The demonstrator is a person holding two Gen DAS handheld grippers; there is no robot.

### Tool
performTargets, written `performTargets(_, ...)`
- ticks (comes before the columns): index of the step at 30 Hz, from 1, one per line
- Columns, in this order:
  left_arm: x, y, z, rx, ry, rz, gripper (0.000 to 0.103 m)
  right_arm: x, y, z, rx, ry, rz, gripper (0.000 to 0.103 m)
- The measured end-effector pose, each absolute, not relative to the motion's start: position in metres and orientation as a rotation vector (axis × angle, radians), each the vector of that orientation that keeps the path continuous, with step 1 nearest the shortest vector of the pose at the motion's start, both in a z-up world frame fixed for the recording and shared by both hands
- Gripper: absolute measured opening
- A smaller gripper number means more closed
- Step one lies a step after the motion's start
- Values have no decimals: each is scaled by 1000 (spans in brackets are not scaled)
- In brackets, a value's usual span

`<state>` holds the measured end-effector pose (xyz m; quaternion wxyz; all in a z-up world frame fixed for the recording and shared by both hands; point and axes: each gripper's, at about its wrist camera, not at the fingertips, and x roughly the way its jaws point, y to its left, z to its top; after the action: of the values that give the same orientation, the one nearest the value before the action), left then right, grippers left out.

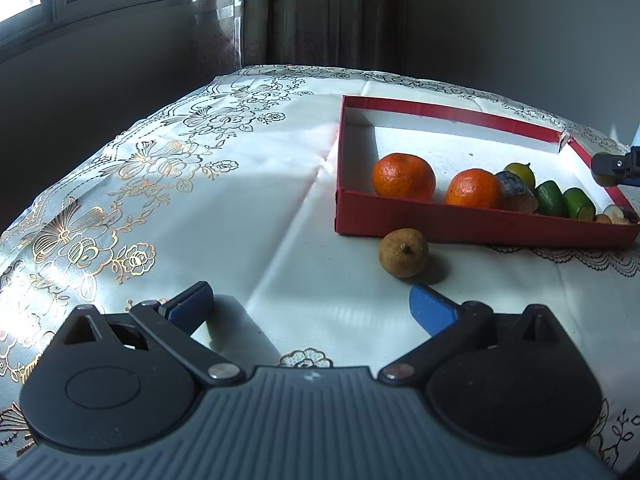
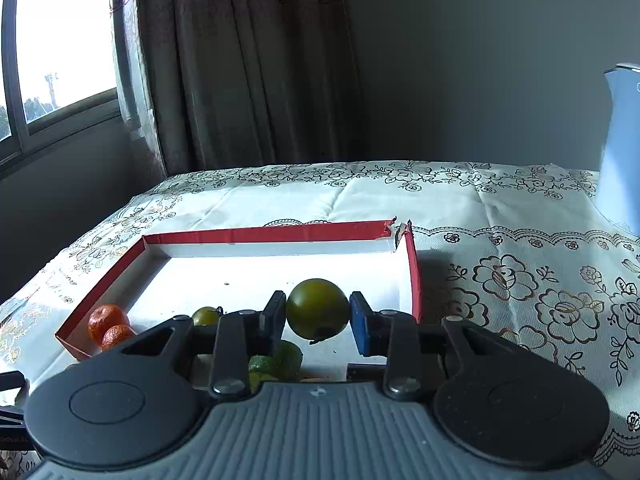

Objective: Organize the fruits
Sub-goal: 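Lower the green fruit into the red tray and open the right gripper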

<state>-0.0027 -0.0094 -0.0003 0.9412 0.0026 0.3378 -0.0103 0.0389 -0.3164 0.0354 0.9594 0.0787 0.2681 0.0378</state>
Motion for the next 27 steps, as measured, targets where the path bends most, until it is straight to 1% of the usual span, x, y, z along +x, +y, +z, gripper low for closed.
performTargets(18, -3, -8, 0, 7, 691, -20, 103, 59, -321, 13, 177, 602, 71, 34)
performTargets(21, -3, -9, 0, 7, 691, -20, 103, 60, -321, 11, 181, 616, 71, 40)
performTargets(23, -3, -9, 0, 7, 691, -20, 103, 58, -322, 12, 183, 612, 59, 49)
performTargets(27, -3, -9, 0, 6, 691, -20, 103, 42, -330, 24, 229, 581, 60, 49)
